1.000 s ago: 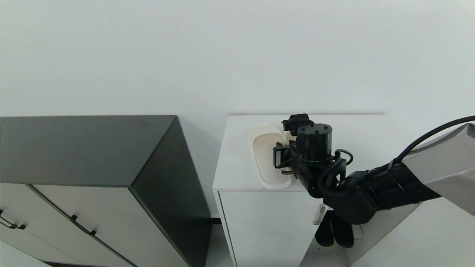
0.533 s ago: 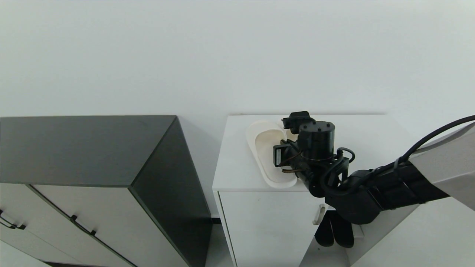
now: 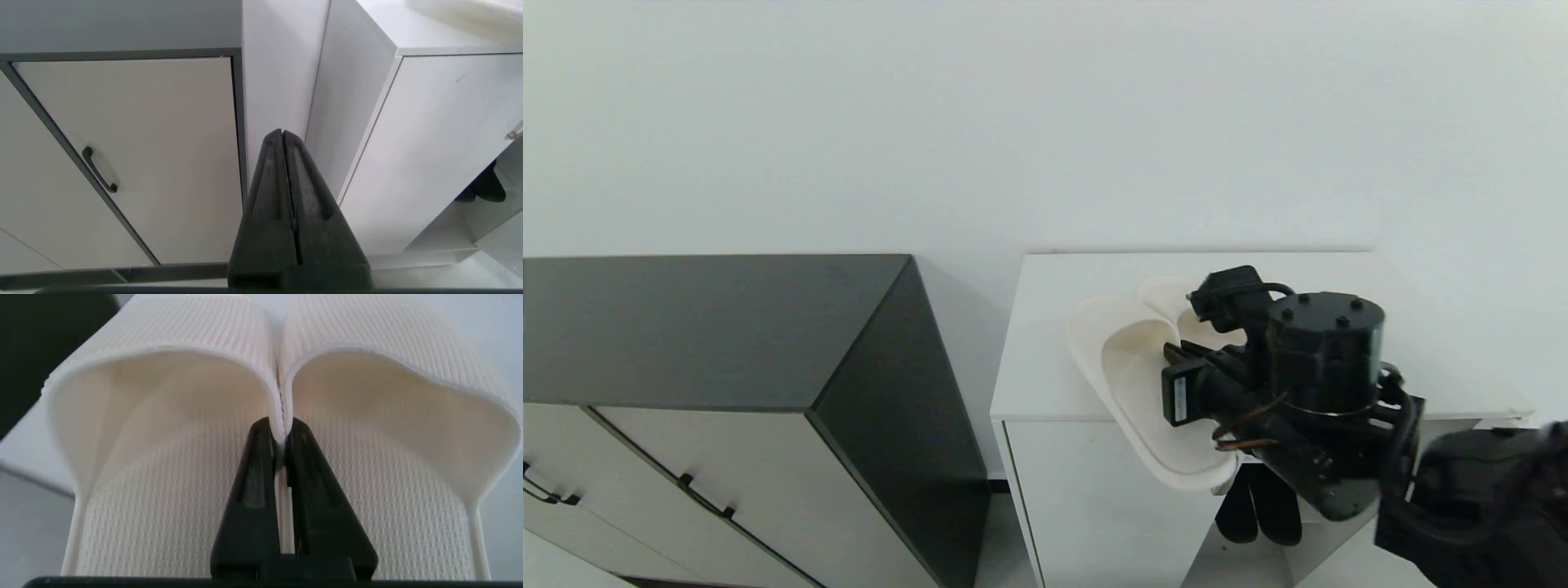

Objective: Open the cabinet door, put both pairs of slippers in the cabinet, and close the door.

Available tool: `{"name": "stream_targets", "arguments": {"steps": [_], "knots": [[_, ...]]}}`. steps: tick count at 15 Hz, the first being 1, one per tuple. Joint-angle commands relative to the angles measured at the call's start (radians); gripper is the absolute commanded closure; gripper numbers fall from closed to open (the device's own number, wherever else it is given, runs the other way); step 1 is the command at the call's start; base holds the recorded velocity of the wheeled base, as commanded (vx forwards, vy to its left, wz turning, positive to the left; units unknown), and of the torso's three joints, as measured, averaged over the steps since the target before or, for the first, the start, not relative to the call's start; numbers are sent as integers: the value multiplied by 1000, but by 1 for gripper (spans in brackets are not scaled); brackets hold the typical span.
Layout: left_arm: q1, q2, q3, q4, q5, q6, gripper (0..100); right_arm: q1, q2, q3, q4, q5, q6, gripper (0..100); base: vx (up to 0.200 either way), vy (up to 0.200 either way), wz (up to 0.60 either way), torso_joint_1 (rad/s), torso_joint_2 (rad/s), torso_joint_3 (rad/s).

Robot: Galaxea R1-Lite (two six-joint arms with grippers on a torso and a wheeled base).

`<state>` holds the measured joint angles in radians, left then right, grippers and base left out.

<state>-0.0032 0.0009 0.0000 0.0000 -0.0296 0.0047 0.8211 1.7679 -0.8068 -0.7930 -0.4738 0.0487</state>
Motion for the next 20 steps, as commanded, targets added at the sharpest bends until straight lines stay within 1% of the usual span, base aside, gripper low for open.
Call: {"name": "stream_targets", "arguments": {"steps": [1,5,9,17,19,20], "knots": [[0,1,0,0,0,0,100,39,-171,144,5,4,-3,100,0,0,0,0,0,0],[0,1,0,0,0,0,100,70,-196,152,41,0,-4,100,0,0,0,0,0,0],[0,1,0,0,0,0,100,70,-182,155,41,-3,-4,100,0,0,0,0,0,0],[0,1,0,0,0,0,100,67,-176,153,41,-3,-4,100,-200,0,0,5,1,5],[0,1,0,0,0,0,100,55,-176,152,41,-5,-4,100,-200,0,0,2,2,0],[0,1,0,0,0,-2,100,47,-176,153,41,-5,-4,100,0,0,0,0,0,0]]}}
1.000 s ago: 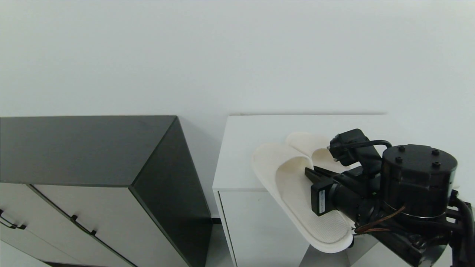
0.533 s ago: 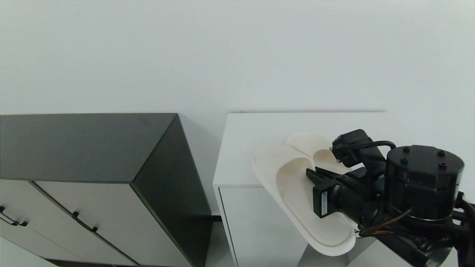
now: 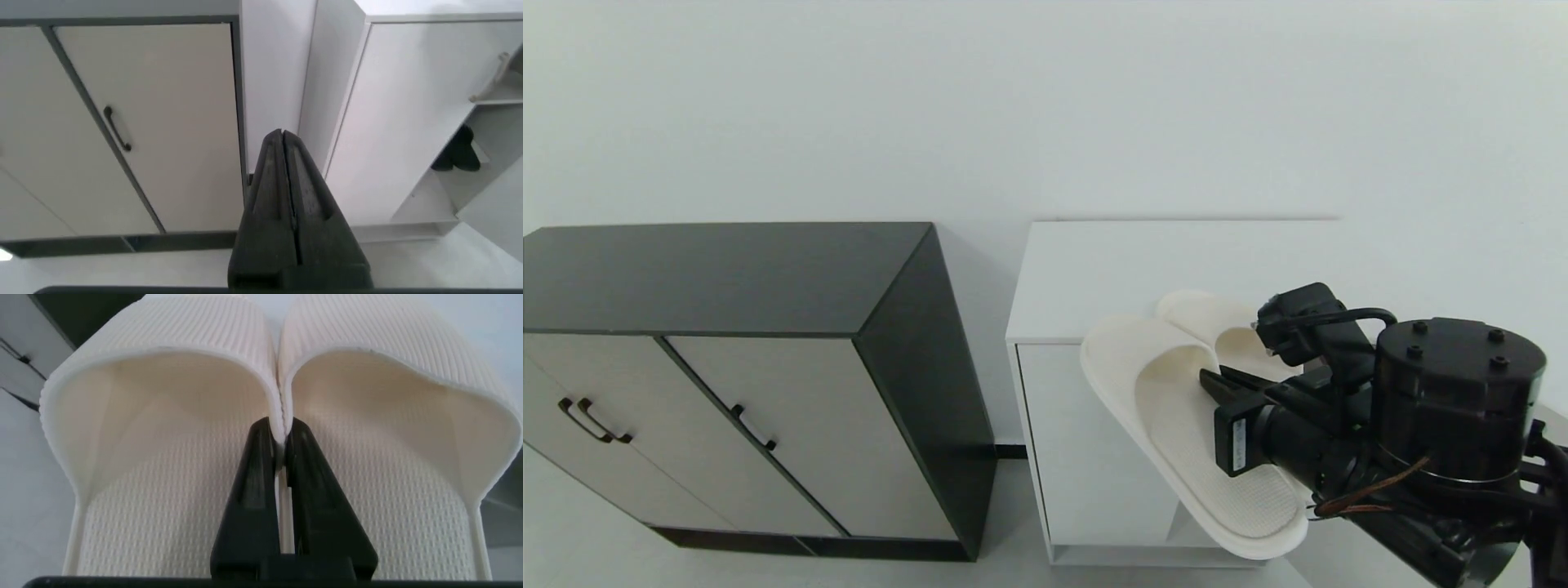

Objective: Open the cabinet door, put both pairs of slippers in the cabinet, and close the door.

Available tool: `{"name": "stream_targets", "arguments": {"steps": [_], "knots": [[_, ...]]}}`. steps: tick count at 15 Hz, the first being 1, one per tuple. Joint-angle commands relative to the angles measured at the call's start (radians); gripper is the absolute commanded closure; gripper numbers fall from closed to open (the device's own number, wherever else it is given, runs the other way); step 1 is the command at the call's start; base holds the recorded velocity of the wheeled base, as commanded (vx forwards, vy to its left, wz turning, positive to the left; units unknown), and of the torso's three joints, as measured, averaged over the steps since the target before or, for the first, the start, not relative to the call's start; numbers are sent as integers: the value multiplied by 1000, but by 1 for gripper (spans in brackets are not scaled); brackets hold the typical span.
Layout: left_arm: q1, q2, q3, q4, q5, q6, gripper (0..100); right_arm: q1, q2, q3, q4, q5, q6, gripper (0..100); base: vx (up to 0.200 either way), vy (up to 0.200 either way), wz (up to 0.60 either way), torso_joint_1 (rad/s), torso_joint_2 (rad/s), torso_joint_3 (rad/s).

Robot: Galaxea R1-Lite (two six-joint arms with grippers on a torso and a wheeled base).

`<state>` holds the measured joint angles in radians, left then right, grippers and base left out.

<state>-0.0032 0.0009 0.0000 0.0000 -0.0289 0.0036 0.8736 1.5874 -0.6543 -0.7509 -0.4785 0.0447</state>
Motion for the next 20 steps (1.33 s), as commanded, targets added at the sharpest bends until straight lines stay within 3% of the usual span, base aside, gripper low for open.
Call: {"name": "stream_targets", "arguments": {"steps": [1,11,20], "knots": [[0,1,0,0,0,-1,100,-5,5,2,-1,0,0,100,0,0,0,0,0,0],[0,-1,0,0,0,-1,100,-4,5,25,-4,9,0,100,0,0,0,0,0,0],[0,-1,0,0,0,-1,100,-2,5,48,-7,32,0,100,0,-200,0,7,3,5]]}}
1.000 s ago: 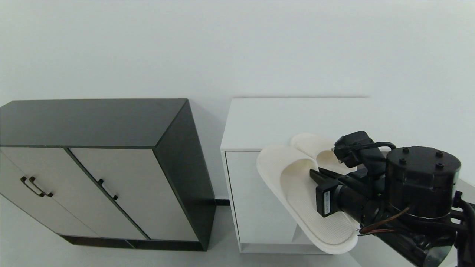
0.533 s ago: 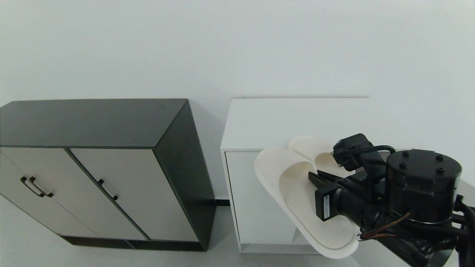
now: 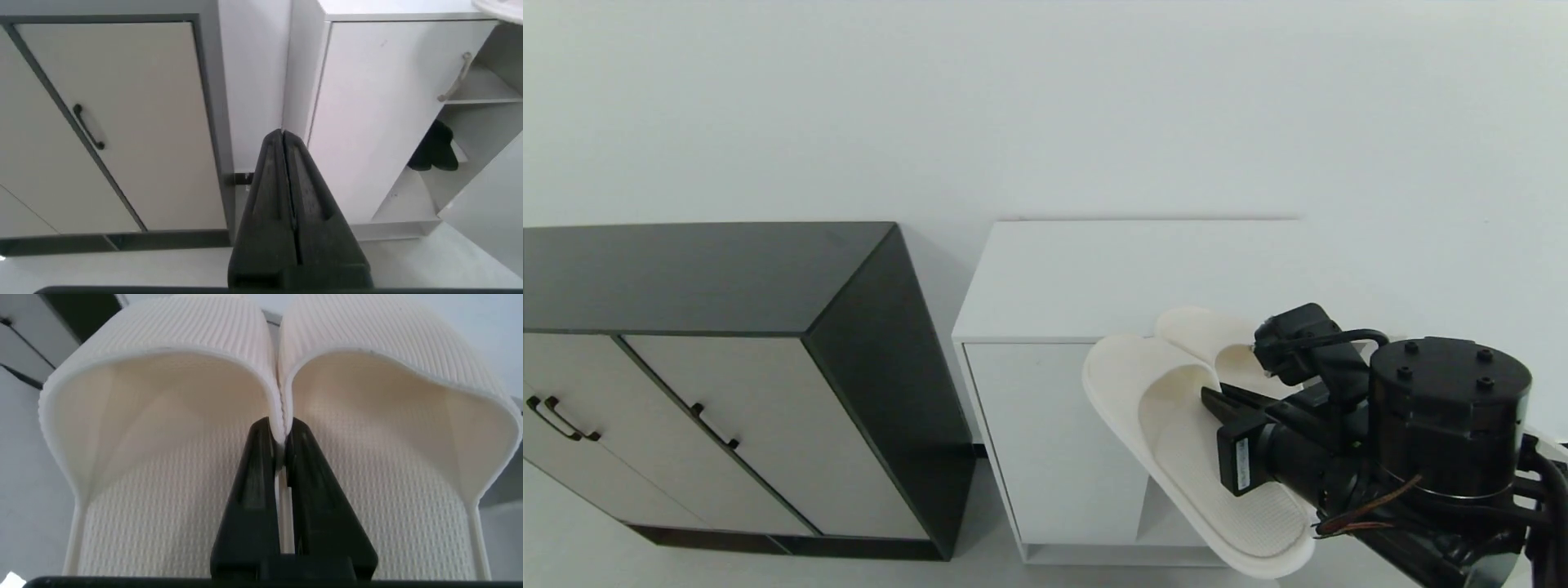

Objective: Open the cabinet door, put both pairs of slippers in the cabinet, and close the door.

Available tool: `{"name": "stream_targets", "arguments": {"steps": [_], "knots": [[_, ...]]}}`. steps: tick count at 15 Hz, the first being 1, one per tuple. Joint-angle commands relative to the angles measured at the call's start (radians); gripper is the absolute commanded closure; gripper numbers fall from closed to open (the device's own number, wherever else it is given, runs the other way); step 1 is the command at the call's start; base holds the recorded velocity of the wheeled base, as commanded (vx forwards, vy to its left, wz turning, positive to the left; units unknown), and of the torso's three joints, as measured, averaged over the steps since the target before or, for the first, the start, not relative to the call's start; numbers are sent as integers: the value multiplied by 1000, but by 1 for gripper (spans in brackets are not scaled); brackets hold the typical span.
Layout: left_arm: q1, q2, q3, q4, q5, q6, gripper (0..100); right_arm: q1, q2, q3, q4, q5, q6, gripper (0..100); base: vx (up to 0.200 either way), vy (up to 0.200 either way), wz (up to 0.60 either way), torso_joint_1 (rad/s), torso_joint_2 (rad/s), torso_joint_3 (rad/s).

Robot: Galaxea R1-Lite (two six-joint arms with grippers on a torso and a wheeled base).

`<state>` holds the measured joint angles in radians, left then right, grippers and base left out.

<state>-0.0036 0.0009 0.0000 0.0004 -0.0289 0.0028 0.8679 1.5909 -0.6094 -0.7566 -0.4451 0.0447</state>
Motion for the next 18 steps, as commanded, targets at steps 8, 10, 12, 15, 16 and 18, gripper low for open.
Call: {"name": "stream_targets", "arguments": {"steps": [8,10,12,15,16,18], "knots": [[1,1,0,0,0,0,100,5,-5,26,-1,17,-2,100,0,-200,0,2,0,2],[1,1,0,0,0,0,100,5,-5,26,-1,19,-2,100,0,0,0,0,0,0],[1,1,0,0,0,0,100,10,-12,26,-3,17,-2,100,0,0,0,0,0,0],[1,1,0,0,0,0,100,54,-89,80,-1,11,-3,100,0,0,0,0,0,0],[1,1,0,0,0,0,100,74,-124,115,0,11,-3,100,0,0,0,0,0,0],[1,1,0,0,0,0,100,83,-158,138,3,16,-5,100,0,0,0,0,0,0]]}}
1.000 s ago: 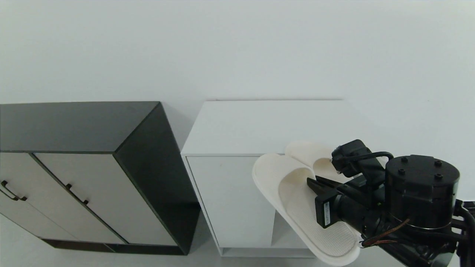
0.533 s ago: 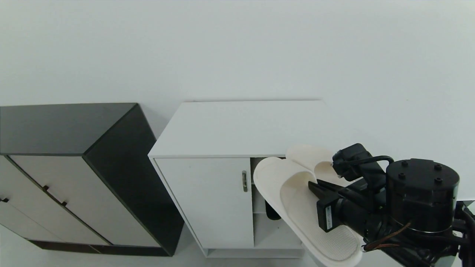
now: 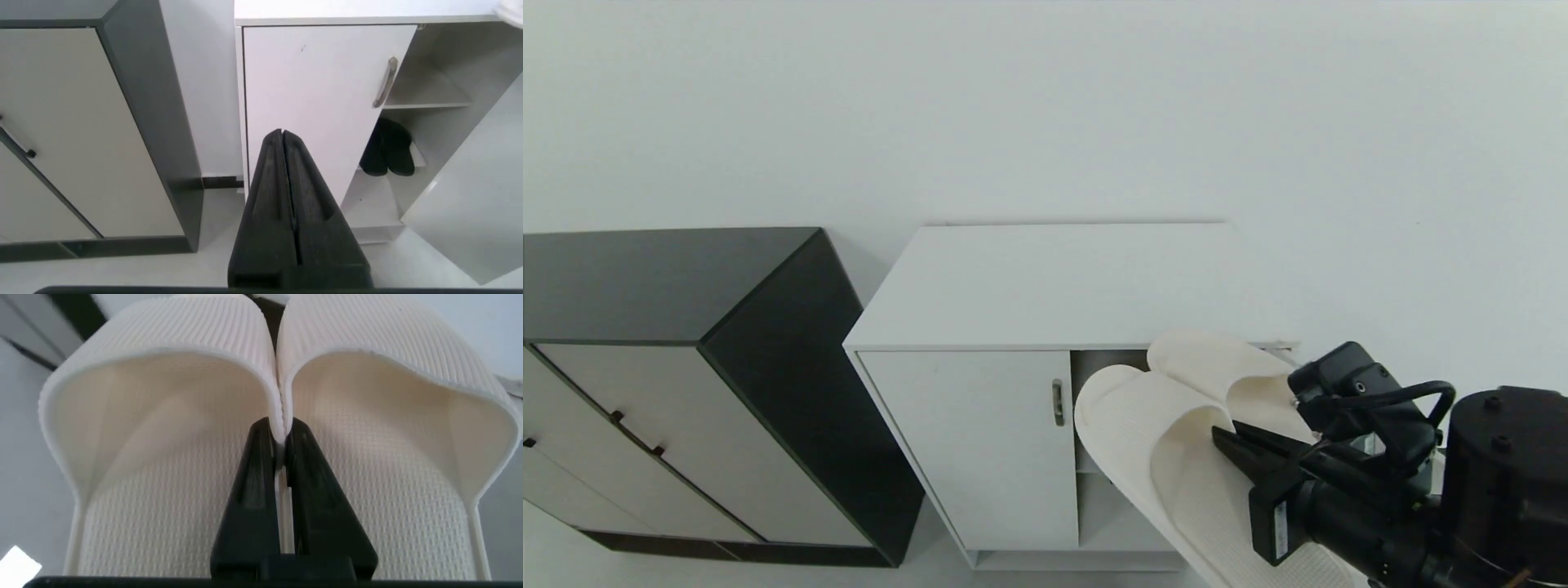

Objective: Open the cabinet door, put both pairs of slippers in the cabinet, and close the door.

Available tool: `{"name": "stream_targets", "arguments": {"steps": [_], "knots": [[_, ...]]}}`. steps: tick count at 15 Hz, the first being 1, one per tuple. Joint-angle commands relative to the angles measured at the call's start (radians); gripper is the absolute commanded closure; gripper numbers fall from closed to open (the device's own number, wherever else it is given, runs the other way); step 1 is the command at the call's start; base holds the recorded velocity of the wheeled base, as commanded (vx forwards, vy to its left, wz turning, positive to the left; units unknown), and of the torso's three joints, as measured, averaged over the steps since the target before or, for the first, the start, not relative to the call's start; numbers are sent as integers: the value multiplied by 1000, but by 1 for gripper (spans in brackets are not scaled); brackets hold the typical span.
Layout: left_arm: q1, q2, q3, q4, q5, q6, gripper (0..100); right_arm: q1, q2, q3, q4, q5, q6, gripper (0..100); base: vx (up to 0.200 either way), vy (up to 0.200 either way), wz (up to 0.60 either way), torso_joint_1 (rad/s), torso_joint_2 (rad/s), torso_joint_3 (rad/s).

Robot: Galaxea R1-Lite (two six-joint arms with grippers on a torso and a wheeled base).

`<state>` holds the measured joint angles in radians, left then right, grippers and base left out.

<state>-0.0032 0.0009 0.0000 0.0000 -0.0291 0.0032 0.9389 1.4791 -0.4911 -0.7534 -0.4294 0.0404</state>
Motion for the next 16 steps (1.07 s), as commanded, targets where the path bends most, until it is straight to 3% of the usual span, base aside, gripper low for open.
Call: {"name": "stream_targets", "arguments": {"steps": [1,7,16], "knots": [[0,1,0,0,0,0,100,14,-48,22,0,0,-1,100,0,0,0,0,0,0],[0,1,0,0,0,-2,100,21,-40,31,0,3,1,100,0,0,0,-28,65,40],[0,1,0,0,0,-2,100,26,-19,42,-3,6,3,100,0,0,0,-210,494,285]]}}
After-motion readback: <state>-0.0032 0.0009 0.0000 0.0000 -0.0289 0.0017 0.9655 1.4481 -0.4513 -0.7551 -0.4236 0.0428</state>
